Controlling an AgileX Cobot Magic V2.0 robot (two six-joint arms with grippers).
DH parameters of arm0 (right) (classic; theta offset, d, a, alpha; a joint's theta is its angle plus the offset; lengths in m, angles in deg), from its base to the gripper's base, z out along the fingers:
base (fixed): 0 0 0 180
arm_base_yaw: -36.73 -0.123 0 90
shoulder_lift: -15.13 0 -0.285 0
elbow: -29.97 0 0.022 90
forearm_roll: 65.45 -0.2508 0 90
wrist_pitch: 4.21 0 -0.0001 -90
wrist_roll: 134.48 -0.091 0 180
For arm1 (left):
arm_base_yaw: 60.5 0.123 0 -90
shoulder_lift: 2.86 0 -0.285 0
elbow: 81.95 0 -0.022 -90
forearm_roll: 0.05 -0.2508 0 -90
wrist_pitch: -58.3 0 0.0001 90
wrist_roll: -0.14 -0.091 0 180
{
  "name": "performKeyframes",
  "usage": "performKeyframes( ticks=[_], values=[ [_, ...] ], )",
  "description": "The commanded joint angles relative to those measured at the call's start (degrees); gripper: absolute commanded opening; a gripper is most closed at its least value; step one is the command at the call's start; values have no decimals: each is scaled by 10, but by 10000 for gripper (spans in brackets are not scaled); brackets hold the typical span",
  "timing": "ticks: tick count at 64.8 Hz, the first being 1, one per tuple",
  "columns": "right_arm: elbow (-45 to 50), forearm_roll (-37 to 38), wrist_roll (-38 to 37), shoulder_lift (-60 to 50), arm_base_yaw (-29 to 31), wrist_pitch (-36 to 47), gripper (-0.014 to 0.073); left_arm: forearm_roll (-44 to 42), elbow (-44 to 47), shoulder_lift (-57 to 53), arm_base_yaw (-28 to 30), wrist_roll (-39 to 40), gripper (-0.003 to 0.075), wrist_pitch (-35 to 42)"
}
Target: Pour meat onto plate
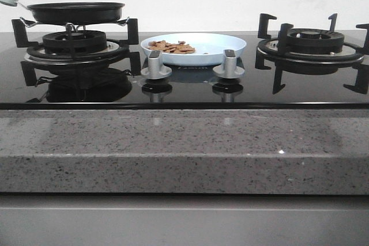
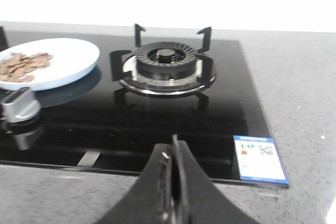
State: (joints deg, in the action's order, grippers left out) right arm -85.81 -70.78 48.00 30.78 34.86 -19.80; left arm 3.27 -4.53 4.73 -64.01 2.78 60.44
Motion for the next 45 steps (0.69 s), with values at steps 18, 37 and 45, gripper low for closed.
performKeyframes(
  ticks=[18, 37, 45],
  values=[
    [144, 6, 7, -96, 9, 160, -69, 4, 3, -10, -3, 0, -20, 49],
    [142, 6, 7, -95, 32, 145, -69, 4, 3, -10, -3, 0, -20, 49],
    [142, 6, 7, -95, 33, 145, -69, 4, 3, -10, -3, 0, -20, 49]
  ],
)
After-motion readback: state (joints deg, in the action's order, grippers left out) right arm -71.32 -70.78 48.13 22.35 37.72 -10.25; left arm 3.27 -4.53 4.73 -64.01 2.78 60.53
